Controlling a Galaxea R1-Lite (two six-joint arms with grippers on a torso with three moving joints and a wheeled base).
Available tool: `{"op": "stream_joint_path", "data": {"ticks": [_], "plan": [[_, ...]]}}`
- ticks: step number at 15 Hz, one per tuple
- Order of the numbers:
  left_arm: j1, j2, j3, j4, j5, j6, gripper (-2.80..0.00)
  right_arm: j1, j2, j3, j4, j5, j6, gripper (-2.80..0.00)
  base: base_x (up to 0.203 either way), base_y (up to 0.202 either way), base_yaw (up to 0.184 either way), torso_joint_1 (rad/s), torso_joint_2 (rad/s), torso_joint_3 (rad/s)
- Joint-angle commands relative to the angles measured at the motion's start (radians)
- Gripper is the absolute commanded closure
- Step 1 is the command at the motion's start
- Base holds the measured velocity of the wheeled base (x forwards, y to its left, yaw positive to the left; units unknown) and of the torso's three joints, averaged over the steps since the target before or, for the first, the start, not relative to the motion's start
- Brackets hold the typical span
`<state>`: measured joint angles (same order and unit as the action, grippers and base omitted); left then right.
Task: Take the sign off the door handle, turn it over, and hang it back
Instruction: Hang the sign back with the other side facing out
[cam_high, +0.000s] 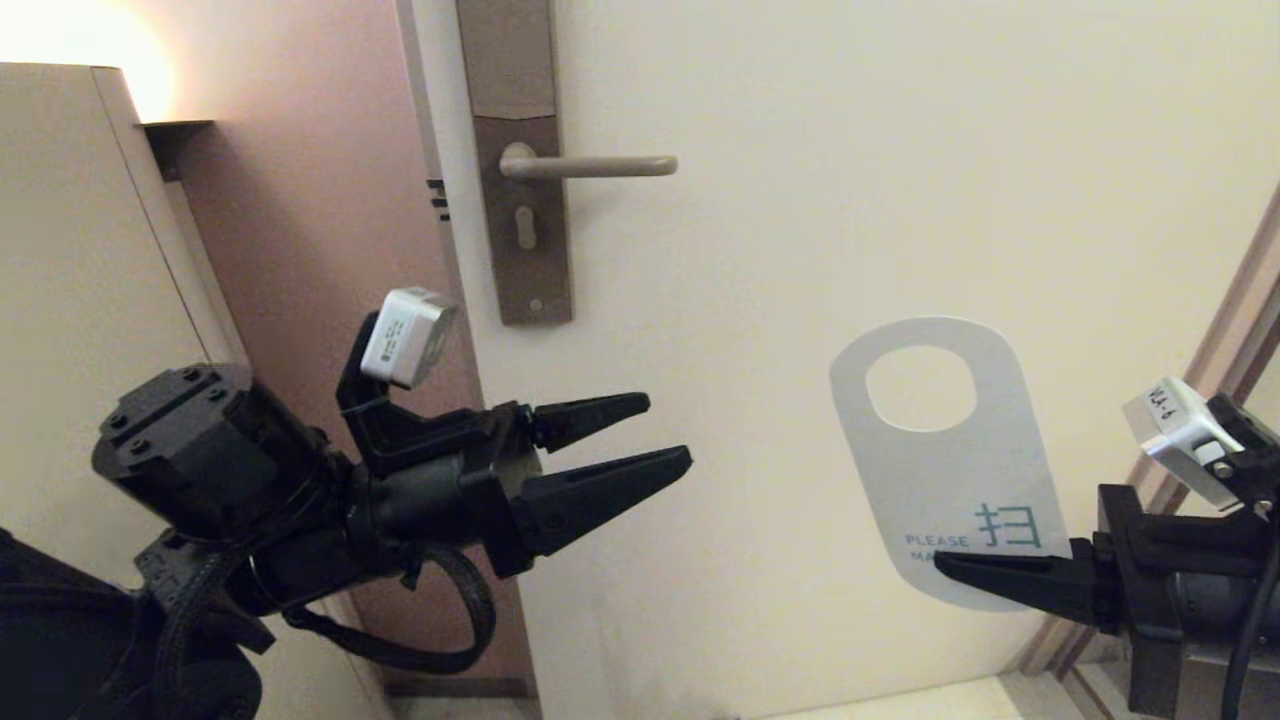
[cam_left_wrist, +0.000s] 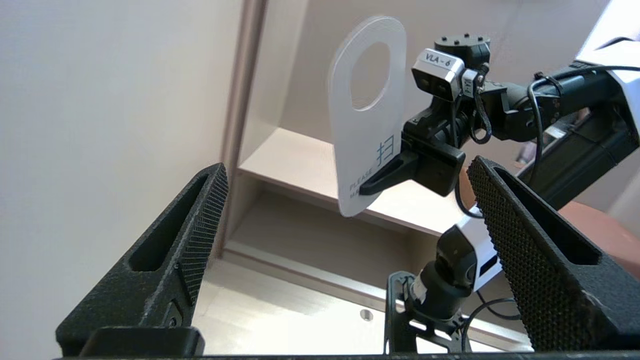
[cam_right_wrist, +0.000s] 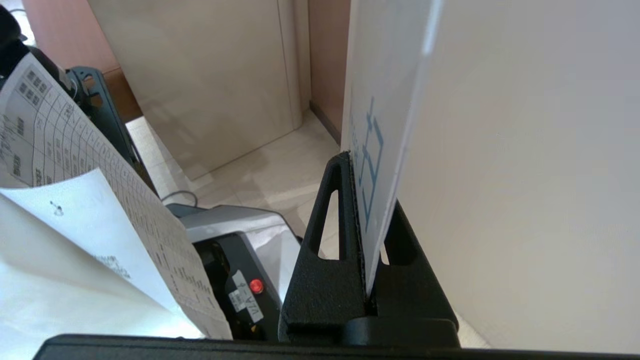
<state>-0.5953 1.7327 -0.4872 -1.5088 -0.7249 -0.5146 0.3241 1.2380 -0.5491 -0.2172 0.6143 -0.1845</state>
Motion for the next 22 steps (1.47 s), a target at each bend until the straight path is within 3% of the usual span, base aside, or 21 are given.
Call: {"op": "stream_joint_path", "data": {"ticks": [1,6,8,10,13,14,18,22], "plan": [[0.025,-0.058,0.043,-0.008,-0.003,0.0,0.0,-0.01,-0.006,0.007,-0.002,0.004,-0.001,0.0,0.0,0.0,0.0,0.0,0.0,0.0],[0.122,-0.159,0.151,0.01,-0.004,0.016,0.0,-0.036,-0.008,0.015,-0.002,0.004,-0.001,0.0,0.0,0.0,0.0,0.0,0.0,0.0],[0.185,-0.177,0.18,0.022,-0.004,0.087,0.0,-0.039,-0.006,0.014,-0.002,0.004,-0.003,0.0,0.0,0.0,0.0,0.0,0.0,0.0],[0.246,-0.22,0.199,0.11,0.009,0.201,0.0,-0.042,-0.006,0.014,-0.002,0.004,-0.002,0.0,0.0,0.0,0.0,0.0,0.0,0.0],[0.345,-0.295,0.213,0.307,0.132,0.407,0.0,-0.056,-0.007,0.015,-0.002,0.004,-0.003,0.0,0.0,0.0,0.0,0.0,0.0,0.0],[0.372,-0.316,0.216,0.352,0.184,0.449,0.0,-0.062,-0.008,0.015,-0.002,0.004,-0.003,0.0,0.0,0.0,0.0,0.0,0.0,0.0],[0.477,-0.404,0.256,0.423,0.353,0.511,0.0,-0.076,-0.022,0.018,-0.002,0.002,-0.003,0.0,0.0,0.0,0.0,0.0,0.0,0.0],[0.581,-0.514,0.363,0.426,0.4,0.513,0.0,-0.083,-0.025,0.025,-0.002,0.002,-0.003,0.0,0.0,0.0,0.0,0.0,0.0,0.0]]}}
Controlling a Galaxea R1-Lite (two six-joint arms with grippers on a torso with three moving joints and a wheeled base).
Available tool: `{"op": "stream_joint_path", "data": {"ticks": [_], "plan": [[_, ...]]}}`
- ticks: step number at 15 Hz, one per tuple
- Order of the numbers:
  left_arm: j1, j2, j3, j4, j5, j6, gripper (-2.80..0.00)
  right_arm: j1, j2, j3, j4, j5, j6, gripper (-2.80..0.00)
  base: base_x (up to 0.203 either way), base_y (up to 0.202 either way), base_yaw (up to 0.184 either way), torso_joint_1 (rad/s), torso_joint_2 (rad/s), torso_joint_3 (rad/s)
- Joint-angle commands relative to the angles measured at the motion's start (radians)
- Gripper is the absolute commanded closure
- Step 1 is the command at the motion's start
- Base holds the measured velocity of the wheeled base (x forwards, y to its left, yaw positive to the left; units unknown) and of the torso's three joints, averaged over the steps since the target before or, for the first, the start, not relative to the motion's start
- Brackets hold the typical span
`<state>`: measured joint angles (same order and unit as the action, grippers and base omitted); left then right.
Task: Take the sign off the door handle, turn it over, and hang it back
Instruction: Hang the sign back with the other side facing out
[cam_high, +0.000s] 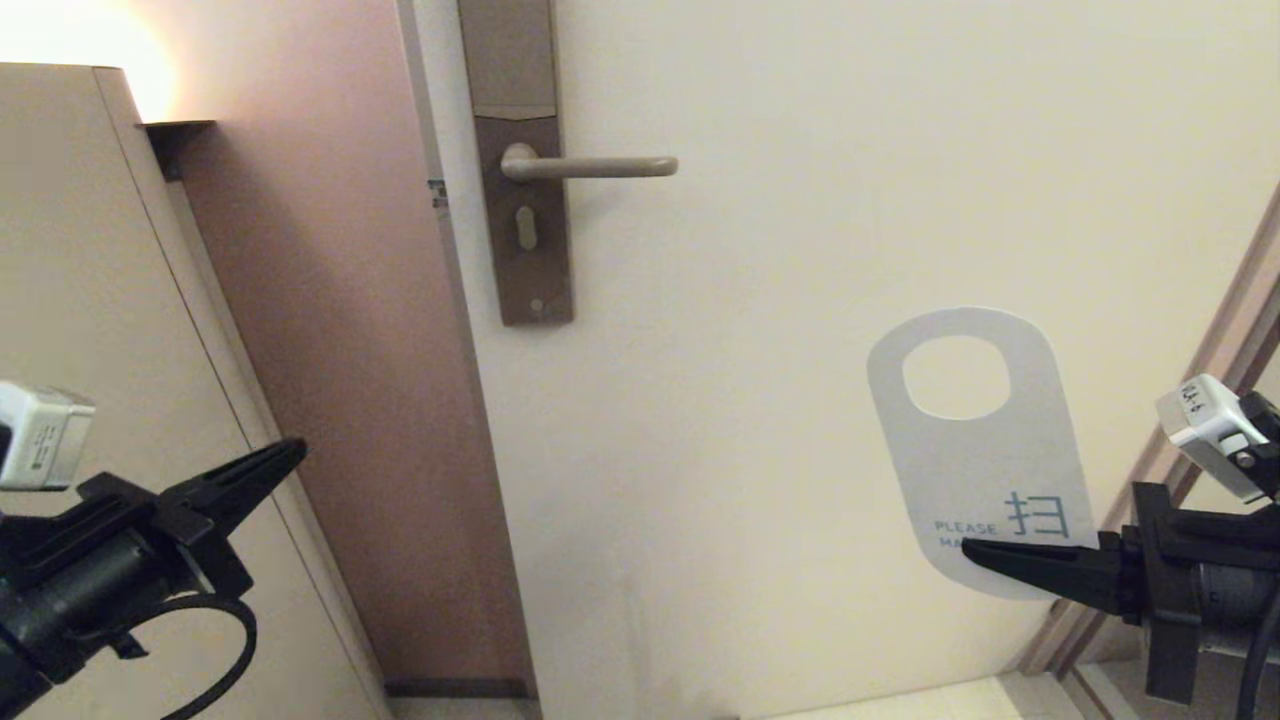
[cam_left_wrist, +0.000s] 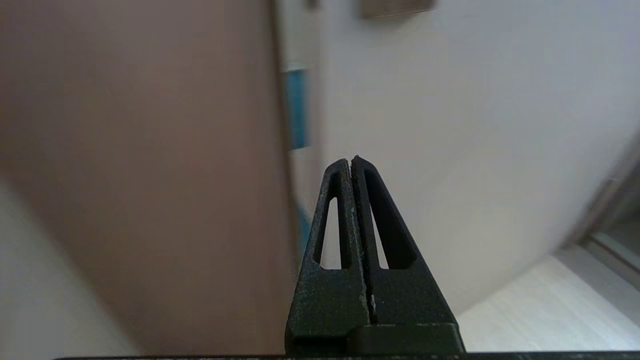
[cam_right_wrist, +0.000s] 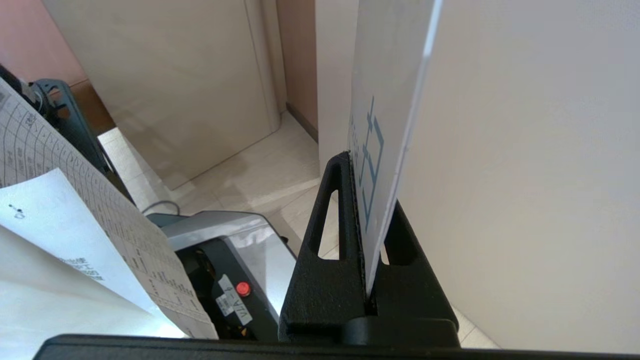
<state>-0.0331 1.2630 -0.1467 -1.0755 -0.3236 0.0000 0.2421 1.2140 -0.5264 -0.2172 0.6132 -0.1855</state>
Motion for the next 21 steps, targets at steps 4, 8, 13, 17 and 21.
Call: {"op": "stream_joint_path", "data": {"ticks": [4,8,13,17,21], "plan": [[0.078,-0.148,0.129,-0.006,0.001,-0.004,0.0,-0.024,-0.013,0.019,-0.002,0.005,-0.002,0.0,0.0,0.0,0.0,0.0,0.0,0.0],[0.082,-0.302,0.145,0.152,0.006,-0.017,0.0,-0.037,-0.016,0.011,-0.002,0.003,-0.003,0.0,0.0,0.0,0.0,0.0,0.0,0.0],[0.084,-0.584,0.144,0.488,0.023,-0.018,0.0,-0.086,-0.018,0.014,-0.002,0.003,-0.027,0.0,0.0,0.0,0.0,0.0,0.0,0.0],[0.085,-0.764,0.146,0.733,0.114,-0.012,0.0,-0.133,-0.045,0.029,-0.002,0.003,-0.029,0.0,0.0,0.0,0.0,0.0,0.0,0.0],[0.085,-0.91,0.147,0.855,0.188,0.068,0.0,-0.139,-0.057,0.043,-0.002,0.003,-0.031,0.0,0.0,0.0,0.0,0.0,0.0,0.0]]}}
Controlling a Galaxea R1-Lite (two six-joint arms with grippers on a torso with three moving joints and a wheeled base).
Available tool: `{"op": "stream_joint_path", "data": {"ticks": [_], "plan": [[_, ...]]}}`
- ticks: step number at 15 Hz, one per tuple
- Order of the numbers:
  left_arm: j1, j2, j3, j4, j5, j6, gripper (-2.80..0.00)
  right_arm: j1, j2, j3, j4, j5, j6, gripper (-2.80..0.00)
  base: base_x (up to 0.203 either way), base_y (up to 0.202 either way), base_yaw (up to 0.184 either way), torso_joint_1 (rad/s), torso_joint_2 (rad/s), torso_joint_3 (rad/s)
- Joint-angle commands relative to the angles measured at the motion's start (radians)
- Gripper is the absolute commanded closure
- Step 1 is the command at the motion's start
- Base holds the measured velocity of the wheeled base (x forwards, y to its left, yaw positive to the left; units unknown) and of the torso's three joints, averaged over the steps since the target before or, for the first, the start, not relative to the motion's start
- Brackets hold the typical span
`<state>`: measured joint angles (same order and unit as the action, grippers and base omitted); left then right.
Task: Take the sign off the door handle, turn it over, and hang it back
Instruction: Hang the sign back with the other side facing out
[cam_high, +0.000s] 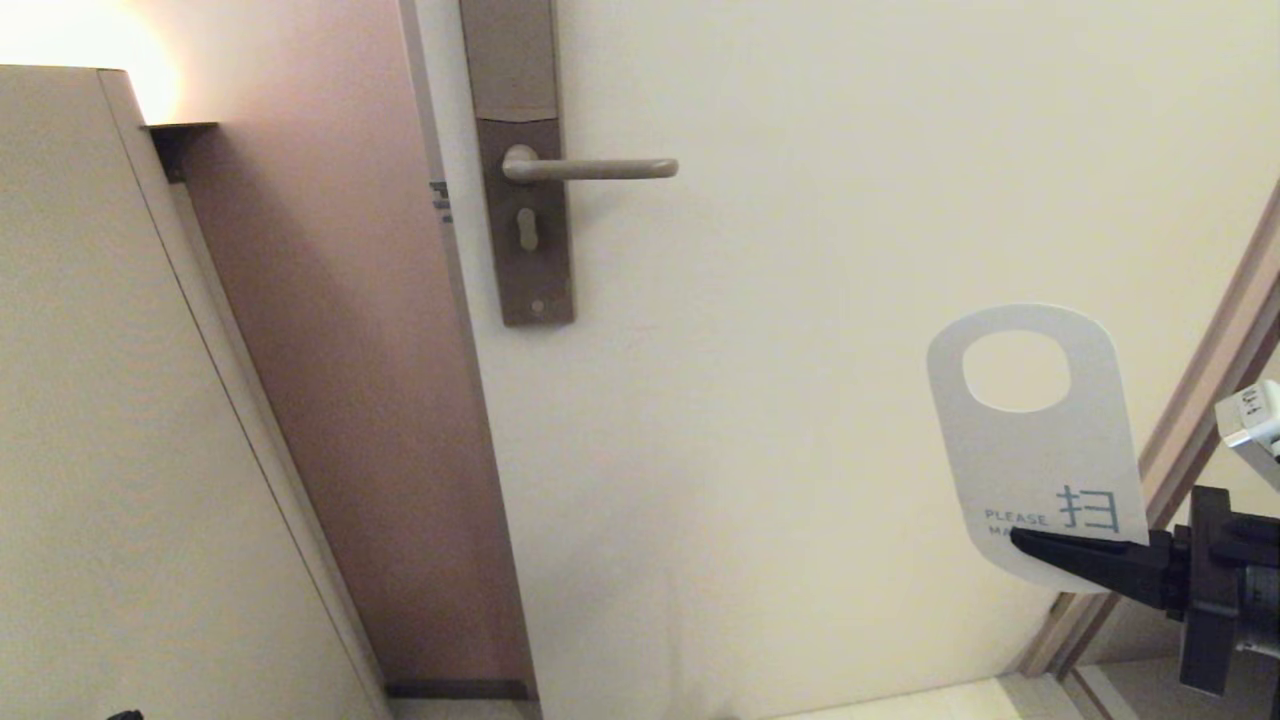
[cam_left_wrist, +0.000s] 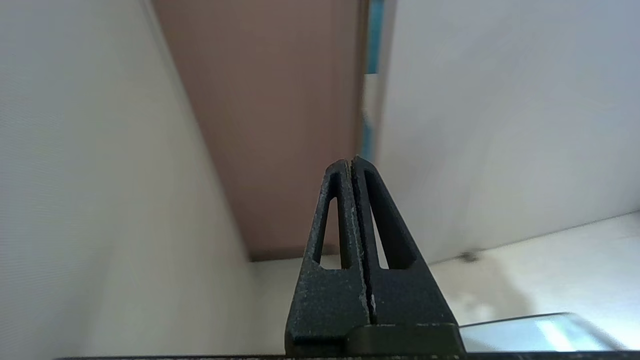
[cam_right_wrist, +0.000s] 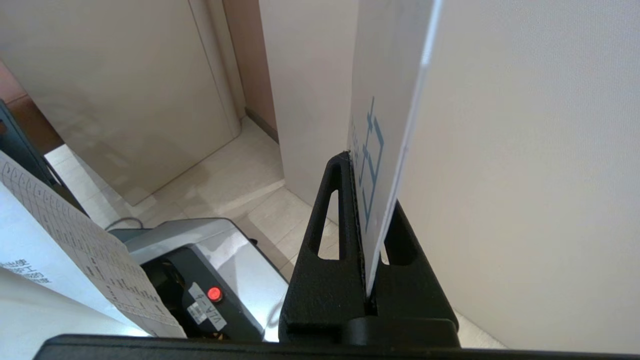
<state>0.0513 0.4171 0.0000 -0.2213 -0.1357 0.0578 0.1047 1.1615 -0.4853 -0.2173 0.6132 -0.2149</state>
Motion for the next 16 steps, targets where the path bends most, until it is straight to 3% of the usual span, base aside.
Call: {"op": "stream_joint_path", "data": {"ticks": [1,5,8,10,13,16], "plan": [[0.0,-0.075,0.0,0.005,0.019,0.039,0.0,-0.002,-0.005,0.001,-0.002,0.003,-0.001,0.0,0.0,0.0,0.0,0.0,0.0,0.0],[-0.028,-0.126,0.0,0.062,0.076,0.108,0.0,-0.002,0.0,0.009,-0.002,0.003,-0.01,0.0,0.0,0.0,0.0,0.0,0.0,0.0],[-0.067,-0.17,0.0,0.067,0.137,0.198,0.0,-0.005,0.0,0.014,-0.002,0.003,-0.017,0.0,0.0,0.0,0.0,0.0,0.0,0.0],[-0.079,-0.193,0.0,0.105,0.136,0.186,0.0,-0.016,0.004,0.018,-0.002,0.003,-0.017,0.0,0.0,0.0,0.0,0.0,0.0,0.0],[-0.076,-0.211,0.0,0.17,0.088,0.103,0.0,-0.025,0.007,0.031,-0.002,0.003,-0.041,0.0,0.0,0.0,0.0,0.0,0.0,0.0],[-0.064,-0.253,0.0,0.231,0.085,0.122,0.0,-0.033,0.009,0.052,-0.002,0.003,-0.049,0.0,0.0,0.0,0.0,0.0,0.0,0.0]]}}
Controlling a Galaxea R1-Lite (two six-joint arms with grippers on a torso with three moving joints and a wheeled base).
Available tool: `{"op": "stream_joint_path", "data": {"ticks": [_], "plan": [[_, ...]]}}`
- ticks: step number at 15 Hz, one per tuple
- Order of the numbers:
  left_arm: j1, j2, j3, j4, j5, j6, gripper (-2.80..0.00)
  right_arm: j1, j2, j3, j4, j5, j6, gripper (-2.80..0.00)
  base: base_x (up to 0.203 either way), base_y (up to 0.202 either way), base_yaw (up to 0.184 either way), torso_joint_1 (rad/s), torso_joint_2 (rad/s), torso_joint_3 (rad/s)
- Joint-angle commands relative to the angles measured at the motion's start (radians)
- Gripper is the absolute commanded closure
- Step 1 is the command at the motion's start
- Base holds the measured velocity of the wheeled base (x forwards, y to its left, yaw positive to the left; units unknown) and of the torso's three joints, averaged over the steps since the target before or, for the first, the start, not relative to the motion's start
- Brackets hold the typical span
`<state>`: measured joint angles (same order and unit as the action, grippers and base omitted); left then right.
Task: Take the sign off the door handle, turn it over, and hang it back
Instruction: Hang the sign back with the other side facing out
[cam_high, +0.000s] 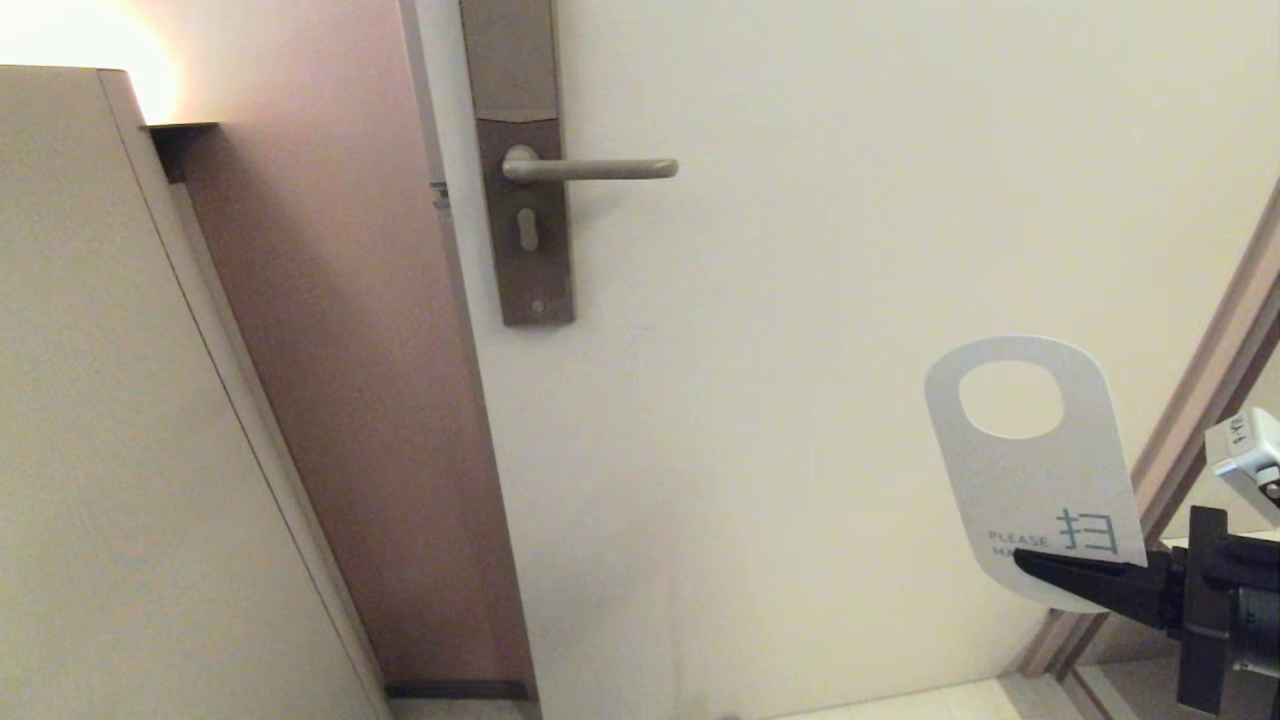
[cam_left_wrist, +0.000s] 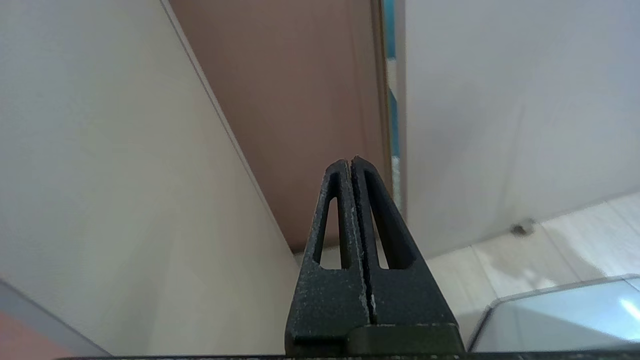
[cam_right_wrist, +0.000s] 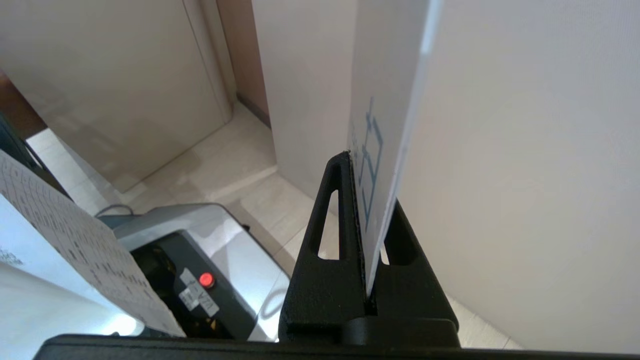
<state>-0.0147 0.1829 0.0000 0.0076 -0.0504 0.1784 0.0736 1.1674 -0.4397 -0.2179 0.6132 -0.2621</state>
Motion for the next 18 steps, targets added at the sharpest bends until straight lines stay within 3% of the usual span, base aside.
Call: {"op": "stream_joint_path", "data": {"ticks": [1,9,12,15,18], "plan": [[0.002,-0.024,-0.001,0.002,0.0,0.012,0.0,-0.002,0.005,0.011,-0.001,0.003,-0.007,0.0,0.0,0.0,0.0,0.0,0.0,0.0],[0.015,-0.183,-0.001,0.0,0.001,-0.002,0.0,-0.005,0.033,0.021,-0.002,0.003,-0.011,0.0,0.0,0.0,0.0,0.0,0.0,0.0],[0.015,-0.183,0.0,0.003,0.006,-0.083,0.0,-0.009,0.033,0.021,-0.003,0.002,-0.011,0.0,0.0,0.0,0.0,0.0,0.0,0.0],[0.015,-0.183,0.0,-0.001,0.052,-0.18,0.0,-0.009,0.034,0.017,-0.003,-0.009,-0.011,0.0,0.0,0.0,0.0,0.0,0.0,0.0],[0.015,-0.183,-0.001,-0.001,0.053,-0.181,0.0,-0.007,0.052,0.009,-0.041,-0.01,-0.01,0.0,0.0,0.0,0.0,0.0,0.0,0.0]]}}
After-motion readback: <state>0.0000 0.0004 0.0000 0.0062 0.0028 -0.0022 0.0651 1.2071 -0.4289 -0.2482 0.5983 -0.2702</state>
